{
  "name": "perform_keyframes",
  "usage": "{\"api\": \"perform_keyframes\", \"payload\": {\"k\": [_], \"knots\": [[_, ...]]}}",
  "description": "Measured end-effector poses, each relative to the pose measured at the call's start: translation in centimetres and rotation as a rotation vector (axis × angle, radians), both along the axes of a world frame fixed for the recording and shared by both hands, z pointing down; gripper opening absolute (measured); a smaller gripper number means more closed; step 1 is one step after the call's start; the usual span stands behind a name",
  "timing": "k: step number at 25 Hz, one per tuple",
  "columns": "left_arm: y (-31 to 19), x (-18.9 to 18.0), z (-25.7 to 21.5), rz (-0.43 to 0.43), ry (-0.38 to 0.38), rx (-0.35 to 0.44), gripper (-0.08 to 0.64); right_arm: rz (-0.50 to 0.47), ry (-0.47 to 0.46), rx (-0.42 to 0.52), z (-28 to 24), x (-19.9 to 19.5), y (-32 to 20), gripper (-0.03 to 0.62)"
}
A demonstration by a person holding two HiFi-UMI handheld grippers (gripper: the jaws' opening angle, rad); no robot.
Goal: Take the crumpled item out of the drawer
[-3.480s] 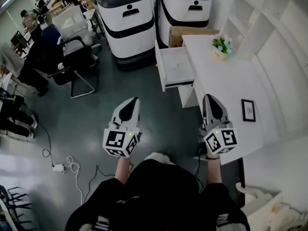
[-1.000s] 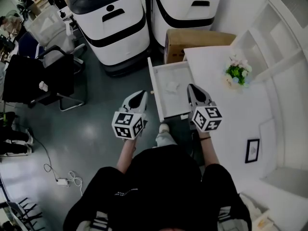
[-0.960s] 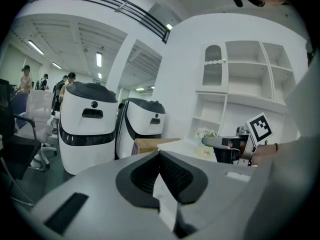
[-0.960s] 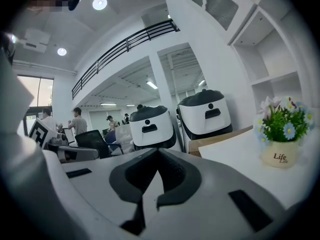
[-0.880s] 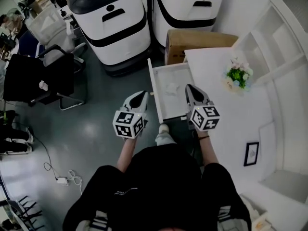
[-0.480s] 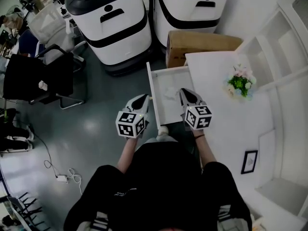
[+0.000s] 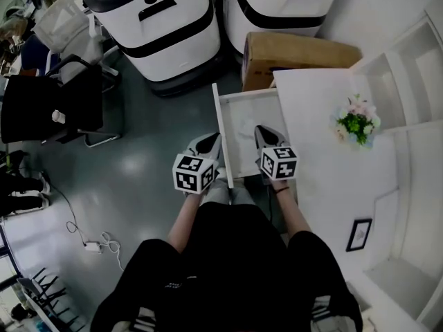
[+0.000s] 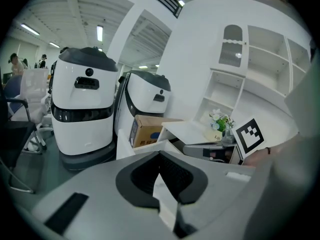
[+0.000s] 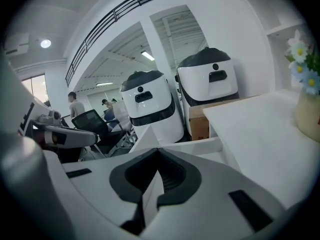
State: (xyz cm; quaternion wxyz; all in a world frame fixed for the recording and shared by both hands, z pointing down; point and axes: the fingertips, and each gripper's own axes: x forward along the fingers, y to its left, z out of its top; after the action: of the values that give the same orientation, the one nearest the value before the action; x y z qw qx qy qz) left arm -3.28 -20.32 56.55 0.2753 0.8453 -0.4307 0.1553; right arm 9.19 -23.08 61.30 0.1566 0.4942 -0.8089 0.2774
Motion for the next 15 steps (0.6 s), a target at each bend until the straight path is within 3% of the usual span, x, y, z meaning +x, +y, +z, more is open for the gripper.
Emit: {"api": "perform_keyframes", "payload": {"k": [15], "knots": [[-3.3,2.1,3.8,0.117,-0.018,-0.040,-0.003,0.148,-0.020,-0.216,11.1,1.3,-1.5,-0.007]]}}
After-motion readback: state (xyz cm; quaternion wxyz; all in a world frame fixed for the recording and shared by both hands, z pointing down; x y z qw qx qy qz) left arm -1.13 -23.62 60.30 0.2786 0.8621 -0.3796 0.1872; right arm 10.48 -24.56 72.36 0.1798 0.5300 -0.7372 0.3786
